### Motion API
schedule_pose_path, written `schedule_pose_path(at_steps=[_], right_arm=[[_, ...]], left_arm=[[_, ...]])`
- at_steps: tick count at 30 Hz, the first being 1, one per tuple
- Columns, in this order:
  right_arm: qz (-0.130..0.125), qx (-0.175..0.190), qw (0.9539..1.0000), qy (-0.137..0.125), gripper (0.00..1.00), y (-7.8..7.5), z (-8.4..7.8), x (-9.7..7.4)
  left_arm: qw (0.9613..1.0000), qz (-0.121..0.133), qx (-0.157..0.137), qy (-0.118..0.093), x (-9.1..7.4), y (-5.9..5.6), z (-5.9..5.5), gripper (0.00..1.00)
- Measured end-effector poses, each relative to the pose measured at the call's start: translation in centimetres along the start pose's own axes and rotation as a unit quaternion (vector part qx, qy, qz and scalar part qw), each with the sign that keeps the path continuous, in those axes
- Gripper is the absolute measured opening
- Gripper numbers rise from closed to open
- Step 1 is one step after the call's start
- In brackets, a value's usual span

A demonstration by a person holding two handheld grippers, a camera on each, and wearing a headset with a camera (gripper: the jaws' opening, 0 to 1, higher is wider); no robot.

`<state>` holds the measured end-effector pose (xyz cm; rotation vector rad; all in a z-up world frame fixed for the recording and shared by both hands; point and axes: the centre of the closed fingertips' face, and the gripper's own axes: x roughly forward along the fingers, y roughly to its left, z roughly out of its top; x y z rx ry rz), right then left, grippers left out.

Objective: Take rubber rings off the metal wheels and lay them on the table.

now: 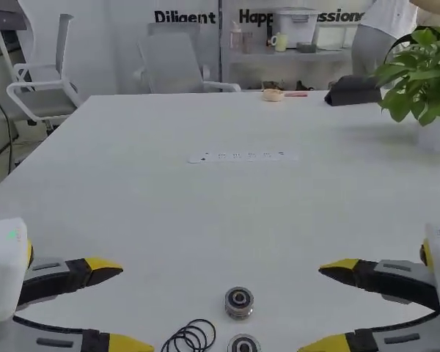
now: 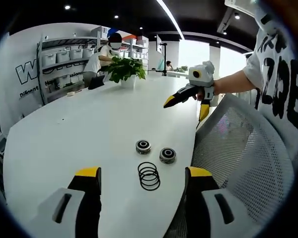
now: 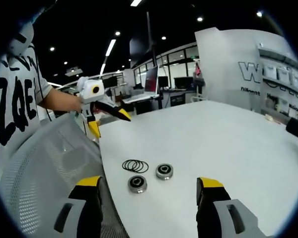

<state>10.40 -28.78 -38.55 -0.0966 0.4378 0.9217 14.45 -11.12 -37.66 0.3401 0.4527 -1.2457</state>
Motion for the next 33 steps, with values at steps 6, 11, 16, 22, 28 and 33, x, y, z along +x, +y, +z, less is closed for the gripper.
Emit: schedule_pose_path(at_steps=[6, 11, 16, 22, 28, 33], right_arm=[[-0.016, -0.004, 0.9999, 0.004, 0.82, 0.3, -0.4, -1.3], [-0.027, -0.005, 0.9996, 0.002, 0.85, -0.1, -0.7, -2.2], [-0.036, -0.006, 0.9993, 0.002, 0.86, -0.4, -1.0, -3.0], [-0.044, 0.0, 0.999, -0.002, 0.87, -0.4, -1.1, -3.1], [-0.041, -0.008, 0.9991, 0.009, 0.88, 0.0, -1.6, -3.2], [-0.041, -0.01, 0.999, 0.011, 0.89, 0.2, -1.7, -3.4]], left_arm=[[0.9999, 0.001, 0.01, 0.003, -0.4, -0.5, -0.3, 0.71], [0.9999, 0.012, 0.005, -0.005, -1.1, -0.4, -0.1, 0.73], [0.9997, 0.023, -0.001, -0.011, -1.8, -0.2, -0.1, 0.76], [0.9995, 0.03, -0.008, -0.012, -2.0, -0.2, -0.3, 0.79], [0.9994, 0.03, -0.004, -0.013, -2.1, -0.4, -0.3, 0.82], [0.9993, 0.034, -0.005, -0.016, -2.4, -0.2, -0.2, 0.83]])
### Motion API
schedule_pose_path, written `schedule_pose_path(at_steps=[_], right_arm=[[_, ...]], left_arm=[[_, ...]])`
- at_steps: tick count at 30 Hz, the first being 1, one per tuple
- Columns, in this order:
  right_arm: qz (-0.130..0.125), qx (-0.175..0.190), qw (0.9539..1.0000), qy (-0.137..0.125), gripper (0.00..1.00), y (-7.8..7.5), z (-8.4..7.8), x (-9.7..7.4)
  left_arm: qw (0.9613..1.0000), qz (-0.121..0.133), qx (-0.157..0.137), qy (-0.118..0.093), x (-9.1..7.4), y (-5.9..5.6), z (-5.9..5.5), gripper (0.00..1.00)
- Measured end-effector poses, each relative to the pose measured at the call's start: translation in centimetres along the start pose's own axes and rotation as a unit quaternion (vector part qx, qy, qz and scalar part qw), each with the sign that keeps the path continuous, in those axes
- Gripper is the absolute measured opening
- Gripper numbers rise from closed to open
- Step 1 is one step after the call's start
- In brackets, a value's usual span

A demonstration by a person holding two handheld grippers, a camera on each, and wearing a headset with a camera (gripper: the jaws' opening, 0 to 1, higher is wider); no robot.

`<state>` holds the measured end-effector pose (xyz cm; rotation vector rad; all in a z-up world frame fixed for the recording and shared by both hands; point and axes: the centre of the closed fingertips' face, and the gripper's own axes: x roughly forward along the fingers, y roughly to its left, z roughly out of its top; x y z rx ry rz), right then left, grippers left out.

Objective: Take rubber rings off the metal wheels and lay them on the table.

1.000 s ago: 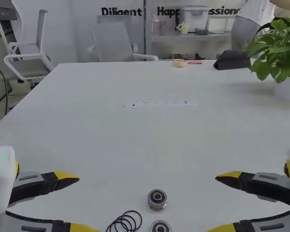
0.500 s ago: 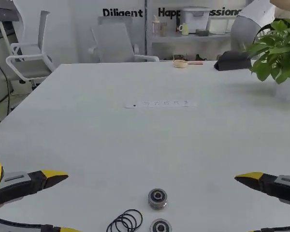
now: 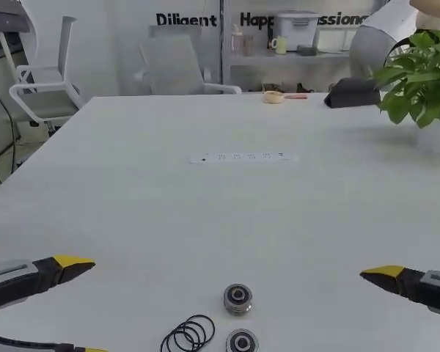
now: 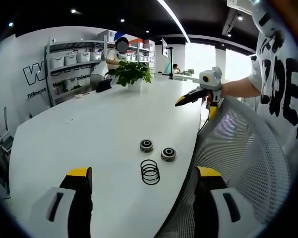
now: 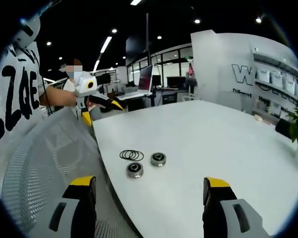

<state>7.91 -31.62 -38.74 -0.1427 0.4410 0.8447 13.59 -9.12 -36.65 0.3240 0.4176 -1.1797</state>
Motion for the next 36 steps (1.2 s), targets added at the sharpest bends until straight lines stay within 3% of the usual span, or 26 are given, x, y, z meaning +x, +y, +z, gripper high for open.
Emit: schedule_pose_path(at_steps=[36], right_arm=[[-0.007, -0.013, 0.9999, 0.007, 0.89, 0.22, -0.01, -0.92]], left_arm=[[1.0, 0.008, 0.002, 0.0, -0.51, 0.43, 0.36, 0.84]])
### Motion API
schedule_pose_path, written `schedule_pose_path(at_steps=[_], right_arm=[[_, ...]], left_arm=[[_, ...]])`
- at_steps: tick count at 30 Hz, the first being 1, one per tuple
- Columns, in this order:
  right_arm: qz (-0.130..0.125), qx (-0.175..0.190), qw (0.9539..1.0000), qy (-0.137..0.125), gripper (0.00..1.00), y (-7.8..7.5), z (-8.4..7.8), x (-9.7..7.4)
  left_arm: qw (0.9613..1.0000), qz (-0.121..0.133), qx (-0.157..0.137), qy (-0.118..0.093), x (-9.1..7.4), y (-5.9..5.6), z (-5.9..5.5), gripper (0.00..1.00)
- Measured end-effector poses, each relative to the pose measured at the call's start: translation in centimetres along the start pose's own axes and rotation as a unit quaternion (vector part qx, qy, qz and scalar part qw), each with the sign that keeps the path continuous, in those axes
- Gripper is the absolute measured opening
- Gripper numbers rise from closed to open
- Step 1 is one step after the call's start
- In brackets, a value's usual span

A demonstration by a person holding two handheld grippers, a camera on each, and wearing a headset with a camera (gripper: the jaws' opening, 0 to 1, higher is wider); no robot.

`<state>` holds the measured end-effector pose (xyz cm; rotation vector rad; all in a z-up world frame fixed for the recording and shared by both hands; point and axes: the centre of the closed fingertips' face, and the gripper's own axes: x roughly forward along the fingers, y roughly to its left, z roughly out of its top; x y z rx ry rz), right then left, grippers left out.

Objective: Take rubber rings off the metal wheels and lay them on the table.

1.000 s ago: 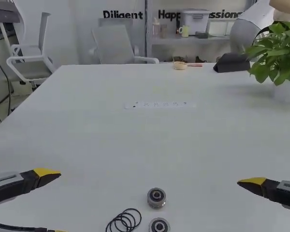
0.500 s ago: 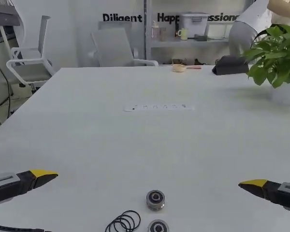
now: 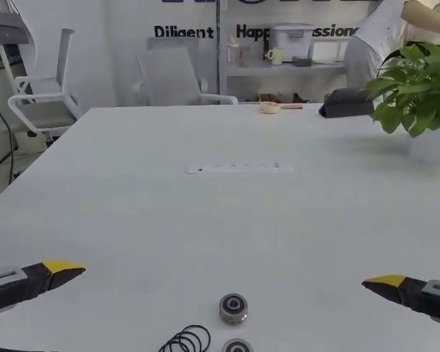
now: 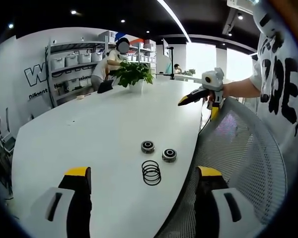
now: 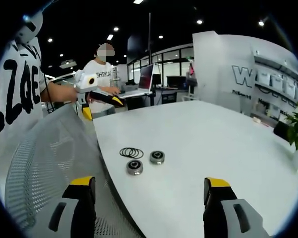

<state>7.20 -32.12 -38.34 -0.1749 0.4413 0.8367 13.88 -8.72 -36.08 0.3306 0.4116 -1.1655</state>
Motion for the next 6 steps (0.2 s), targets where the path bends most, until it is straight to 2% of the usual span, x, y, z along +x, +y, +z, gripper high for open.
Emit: schedule_pose_path(at_steps=[6], right_arm=[[-0.001, -0.001, 1.0, 0.003, 0.89, -0.11, -0.18, -0.21]], left_arm=[[1.0, -0.002, 0.004, 0.002, 0.13, -0.07, 0.05, 0.85]])
